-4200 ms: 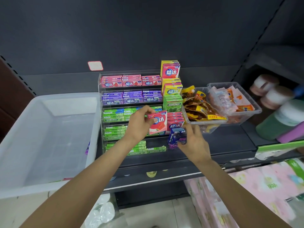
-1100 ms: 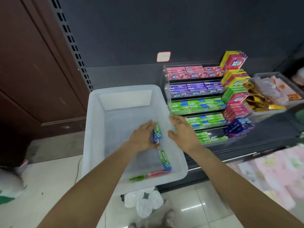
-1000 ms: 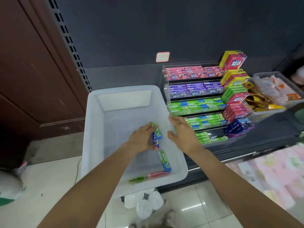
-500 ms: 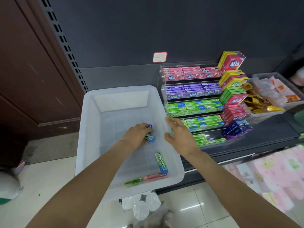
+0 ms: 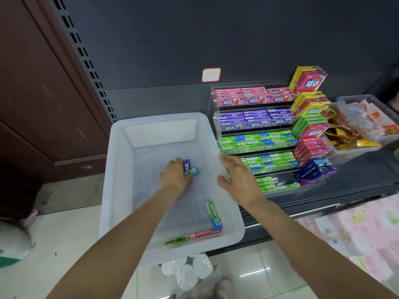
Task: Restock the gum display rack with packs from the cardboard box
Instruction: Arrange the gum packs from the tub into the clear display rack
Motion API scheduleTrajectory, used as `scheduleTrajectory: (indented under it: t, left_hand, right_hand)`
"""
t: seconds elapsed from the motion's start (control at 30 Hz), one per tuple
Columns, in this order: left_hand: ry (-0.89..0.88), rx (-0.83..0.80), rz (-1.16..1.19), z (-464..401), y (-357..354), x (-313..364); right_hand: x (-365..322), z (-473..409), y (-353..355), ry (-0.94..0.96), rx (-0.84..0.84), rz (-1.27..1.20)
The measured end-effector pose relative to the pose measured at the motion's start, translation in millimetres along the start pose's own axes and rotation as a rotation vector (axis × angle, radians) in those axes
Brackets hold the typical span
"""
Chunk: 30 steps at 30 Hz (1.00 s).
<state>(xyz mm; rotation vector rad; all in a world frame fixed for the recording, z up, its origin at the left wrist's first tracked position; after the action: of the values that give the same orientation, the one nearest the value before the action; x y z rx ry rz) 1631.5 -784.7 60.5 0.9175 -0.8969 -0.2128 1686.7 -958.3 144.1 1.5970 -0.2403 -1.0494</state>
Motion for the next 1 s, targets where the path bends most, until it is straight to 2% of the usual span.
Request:
scheduleTrajectory:
  t: [0.17, 0.37, 0.47, 0.7, 0.83, 1.0]
  left_hand:
    - [-0.009, 0.029, -0.192, -2, 0, 11]
    - [-0.060, 0.016, -0.252, 2, -8, 20]
    - [-0.077, 0.003, -0.141, 7, -2, 22]
    - [-0.104, 0.000, 0.360, 34, 24, 34]
    - [-0.288, -0.012, 0.402, 58, 43, 57]
    - [-0.512, -0.036, 0.217, 82, 54, 91]
  right_hand:
    - [2, -1, -2, 0.006, 0.009, -0.021]
    - [2, -1, -2, 0.002, 0.016, -0.026]
    - [1, -2, -2, 0.003, 0.017, -0.030]
    - [-1, -2, 0, -0.046, -0.026, -0.091]
    - [-3, 0, 16, -0.182, 0.046, -0.403]
    - [-5, 15, 36, -0.299, 0.114, -0.954]
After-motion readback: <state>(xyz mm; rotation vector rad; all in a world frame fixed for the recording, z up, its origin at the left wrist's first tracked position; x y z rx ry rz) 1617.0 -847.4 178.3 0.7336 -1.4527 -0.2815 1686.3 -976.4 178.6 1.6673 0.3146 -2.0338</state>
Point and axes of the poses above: each hand's wrist, its own z-axis away from the middle knuckle, its own y-axis out of the back of the hand, x = y × z, the point moved 4 cm from there along -z, towards the middle knuckle
